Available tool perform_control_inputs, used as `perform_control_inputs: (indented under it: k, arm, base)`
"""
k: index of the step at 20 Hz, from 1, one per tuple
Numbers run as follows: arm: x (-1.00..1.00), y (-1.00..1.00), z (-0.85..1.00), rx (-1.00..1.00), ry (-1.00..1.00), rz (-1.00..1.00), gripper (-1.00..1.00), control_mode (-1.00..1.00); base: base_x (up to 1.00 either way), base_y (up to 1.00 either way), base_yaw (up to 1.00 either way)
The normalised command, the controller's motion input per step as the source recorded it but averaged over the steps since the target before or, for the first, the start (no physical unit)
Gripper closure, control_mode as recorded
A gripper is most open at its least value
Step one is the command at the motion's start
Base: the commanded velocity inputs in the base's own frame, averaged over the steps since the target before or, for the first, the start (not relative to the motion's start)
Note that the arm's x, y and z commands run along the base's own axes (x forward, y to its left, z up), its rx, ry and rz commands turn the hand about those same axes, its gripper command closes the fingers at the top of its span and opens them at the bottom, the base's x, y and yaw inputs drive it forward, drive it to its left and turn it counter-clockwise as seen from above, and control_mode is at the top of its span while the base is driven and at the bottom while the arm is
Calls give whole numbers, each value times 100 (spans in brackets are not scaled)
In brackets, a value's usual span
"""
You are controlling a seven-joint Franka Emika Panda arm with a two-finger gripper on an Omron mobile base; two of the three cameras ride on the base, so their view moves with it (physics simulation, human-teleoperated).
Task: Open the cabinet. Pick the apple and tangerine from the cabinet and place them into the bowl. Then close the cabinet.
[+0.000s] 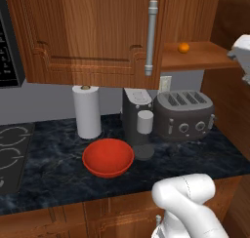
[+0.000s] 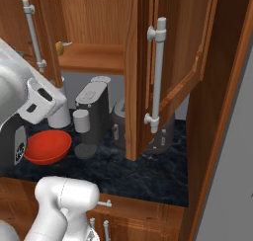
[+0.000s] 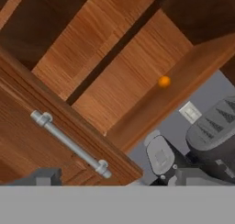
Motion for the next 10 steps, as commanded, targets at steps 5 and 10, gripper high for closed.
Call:
perform_control_inputs:
  k: [5,10]
  arm:
    - [49,-43,-8,14,-3,27,-100,-100]
    - [43,26,-57,0,-16,4,-100,-100]
  base:
    - [0,0,0]
    - [0,0,0]
